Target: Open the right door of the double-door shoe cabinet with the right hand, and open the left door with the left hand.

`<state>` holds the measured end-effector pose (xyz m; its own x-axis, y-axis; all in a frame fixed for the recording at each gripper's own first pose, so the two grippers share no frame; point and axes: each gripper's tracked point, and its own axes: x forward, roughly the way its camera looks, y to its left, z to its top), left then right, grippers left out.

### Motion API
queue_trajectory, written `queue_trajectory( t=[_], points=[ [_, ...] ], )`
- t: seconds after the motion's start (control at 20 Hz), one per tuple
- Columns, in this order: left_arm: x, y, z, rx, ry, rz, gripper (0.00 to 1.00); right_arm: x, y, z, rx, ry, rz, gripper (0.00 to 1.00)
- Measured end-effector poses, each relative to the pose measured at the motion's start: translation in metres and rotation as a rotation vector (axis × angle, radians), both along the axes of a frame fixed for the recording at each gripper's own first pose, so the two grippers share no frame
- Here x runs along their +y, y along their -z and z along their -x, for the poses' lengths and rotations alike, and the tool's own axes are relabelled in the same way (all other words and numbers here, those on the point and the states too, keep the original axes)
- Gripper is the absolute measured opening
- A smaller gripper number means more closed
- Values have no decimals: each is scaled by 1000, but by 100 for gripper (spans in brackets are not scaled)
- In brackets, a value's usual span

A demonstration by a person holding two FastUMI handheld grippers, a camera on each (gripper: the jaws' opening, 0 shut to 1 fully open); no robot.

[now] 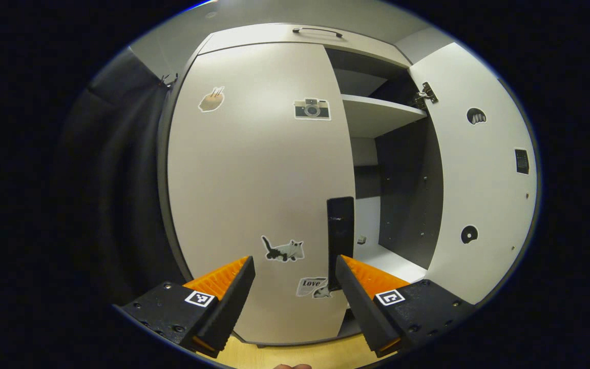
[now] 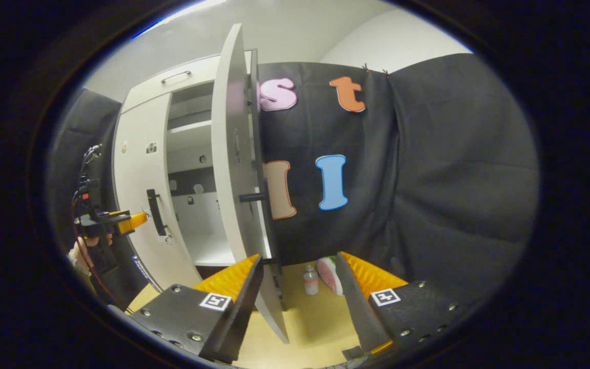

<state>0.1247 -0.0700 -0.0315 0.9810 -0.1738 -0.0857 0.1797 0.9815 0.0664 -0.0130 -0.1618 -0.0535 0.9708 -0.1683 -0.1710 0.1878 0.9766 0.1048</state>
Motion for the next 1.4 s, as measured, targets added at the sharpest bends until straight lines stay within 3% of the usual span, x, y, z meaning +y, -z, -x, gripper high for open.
queue_trajectory(
  t=[0.3, 0.6, 0.65, 0.75, 0.95, 1.1, 1.4],
  points=[
    [-27, -11, -20, -40, 52, 4, 99, -26, 15, 36, 27, 123, -11, 84],
    [-35, -6, -33, -10, 20, 8, 96, -48, 34, 64, 45, 227, -83, 85],
    [-36, 0, -36, 13, 24, 26, 93, -51, 36, 68, 48, 237, -96, 85],
    [-45, 8, -37, 61, 52, 81, 69, -52, 41, 73, 53, 251, -115, 85],
    [-52, 13, -37, 83, 61, 120, 36, -58, 41, 82, 59, 273, -105, 85],
    [-52, 14, -37, 76, 59, 92, 34, -61, 39, 85, 59, 278, -102, 85],
    [-51, 14, -33, 92, 46, 123, 23, -60, 43, 89, 66, 267, -112, 85]
  ],
)
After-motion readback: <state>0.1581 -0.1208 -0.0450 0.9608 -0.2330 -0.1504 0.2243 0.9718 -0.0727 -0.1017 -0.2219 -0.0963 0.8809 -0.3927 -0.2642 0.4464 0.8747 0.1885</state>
